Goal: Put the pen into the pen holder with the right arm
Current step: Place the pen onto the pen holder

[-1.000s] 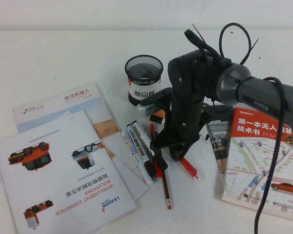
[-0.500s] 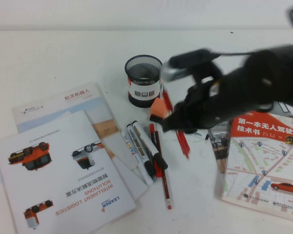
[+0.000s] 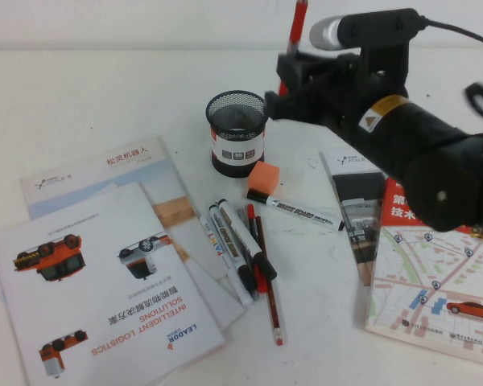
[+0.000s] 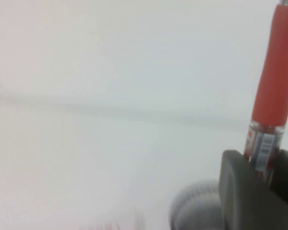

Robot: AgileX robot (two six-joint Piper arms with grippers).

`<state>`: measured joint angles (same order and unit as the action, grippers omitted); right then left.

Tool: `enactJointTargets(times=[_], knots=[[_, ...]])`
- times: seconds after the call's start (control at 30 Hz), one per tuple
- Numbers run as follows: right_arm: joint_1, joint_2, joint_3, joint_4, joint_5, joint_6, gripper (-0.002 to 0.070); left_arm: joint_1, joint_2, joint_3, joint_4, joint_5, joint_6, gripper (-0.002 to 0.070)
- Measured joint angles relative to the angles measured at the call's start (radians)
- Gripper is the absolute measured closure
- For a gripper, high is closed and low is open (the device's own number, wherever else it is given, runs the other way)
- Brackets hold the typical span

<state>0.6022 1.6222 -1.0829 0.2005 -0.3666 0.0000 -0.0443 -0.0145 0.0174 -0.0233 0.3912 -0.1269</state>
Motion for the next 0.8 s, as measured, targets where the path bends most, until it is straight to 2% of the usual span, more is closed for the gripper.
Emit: enactJointTargets(times=[0.13, 0.23, 0.33, 0.57, 0.8], knots=[[0.0, 0.085, 0.0, -0.122, -0.242, 0.134, 0.06, 0.0, 0.0, 0.0, 0.0, 0.0, 0.0, 0.0678], [0.0, 0.168, -0.007, -0.138, -0.419, 0.152, 0.06, 0.0, 0.0, 0.0, 0.0, 0.0, 0.0, 0.0678], [-0.002, 0.258, -0.051, -0.134, -0.503, 0.158, 0.06, 0.0, 0.0, 0.0, 0.0, 0.0, 0.0, 0.0677], [-0.008, 0.426, -0.235, -0.143, -0.461, 0.16, 0.06, 0.0, 0.0, 0.0, 0.0, 0.0, 0.0, 0.0678], [-0.008, 0.517, -0.402, -0.153, -0.213, 0.059, 0.0594, 0.0, 0.0, 0.0, 0.0, 0.0, 0.0, 0.0678]])
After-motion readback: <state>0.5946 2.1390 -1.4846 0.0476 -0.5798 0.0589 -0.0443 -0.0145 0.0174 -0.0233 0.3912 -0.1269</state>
